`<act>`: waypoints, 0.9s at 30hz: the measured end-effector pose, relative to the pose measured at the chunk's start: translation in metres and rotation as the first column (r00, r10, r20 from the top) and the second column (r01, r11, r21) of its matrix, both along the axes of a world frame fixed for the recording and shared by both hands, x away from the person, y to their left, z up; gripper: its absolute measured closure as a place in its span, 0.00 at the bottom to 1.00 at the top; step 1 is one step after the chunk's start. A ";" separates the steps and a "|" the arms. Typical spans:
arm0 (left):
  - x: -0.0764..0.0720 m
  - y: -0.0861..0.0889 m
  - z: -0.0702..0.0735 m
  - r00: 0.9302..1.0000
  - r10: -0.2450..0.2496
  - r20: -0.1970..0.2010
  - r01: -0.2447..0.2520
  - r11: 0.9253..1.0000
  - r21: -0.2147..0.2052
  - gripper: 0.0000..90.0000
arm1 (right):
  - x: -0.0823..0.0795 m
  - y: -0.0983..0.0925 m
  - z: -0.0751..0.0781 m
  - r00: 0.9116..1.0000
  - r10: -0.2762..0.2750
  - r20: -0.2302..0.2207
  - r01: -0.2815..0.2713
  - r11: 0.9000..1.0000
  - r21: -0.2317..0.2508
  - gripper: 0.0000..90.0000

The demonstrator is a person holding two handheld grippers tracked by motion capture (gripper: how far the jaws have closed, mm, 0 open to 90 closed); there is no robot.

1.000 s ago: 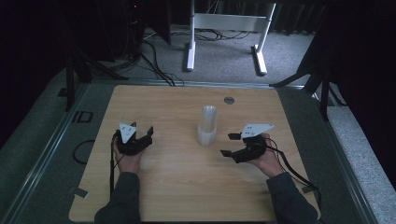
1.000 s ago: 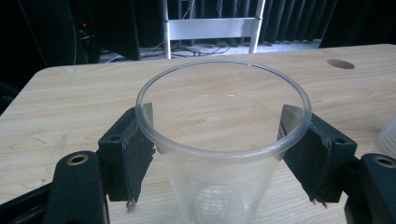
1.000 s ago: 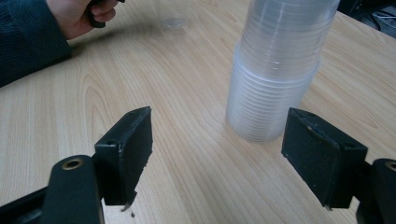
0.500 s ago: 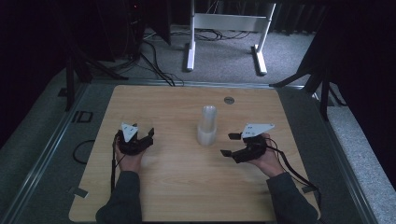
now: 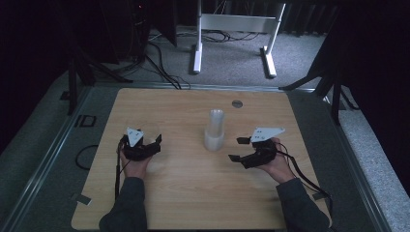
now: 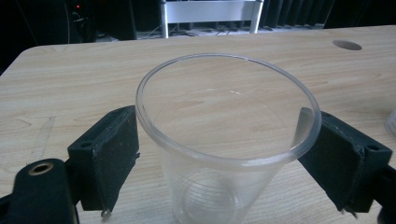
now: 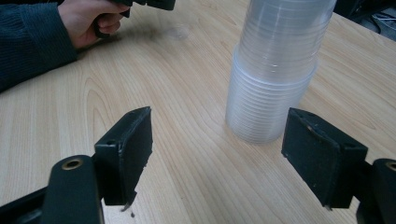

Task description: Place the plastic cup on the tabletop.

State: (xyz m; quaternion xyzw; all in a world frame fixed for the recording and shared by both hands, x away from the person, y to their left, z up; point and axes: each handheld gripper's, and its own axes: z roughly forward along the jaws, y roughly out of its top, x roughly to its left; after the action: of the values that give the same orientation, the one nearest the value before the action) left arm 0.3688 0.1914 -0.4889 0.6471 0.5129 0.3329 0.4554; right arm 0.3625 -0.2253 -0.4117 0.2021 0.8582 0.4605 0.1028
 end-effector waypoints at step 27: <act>-0.034 0.004 0.014 0.998 0.004 0.060 -0.003 1.000 -0.017 0.03 | -0.001 -0.002 -0.001 1.000 -0.003 -0.003 0.003 1.000 0.006 0.27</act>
State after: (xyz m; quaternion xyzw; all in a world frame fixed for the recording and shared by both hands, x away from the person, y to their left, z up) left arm 0.3348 0.1955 -0.4751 0.6321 0.5031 0.3487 0.4752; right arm 0.3618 -0.2272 -0.4130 0.2045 0.8567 0.4626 0.1015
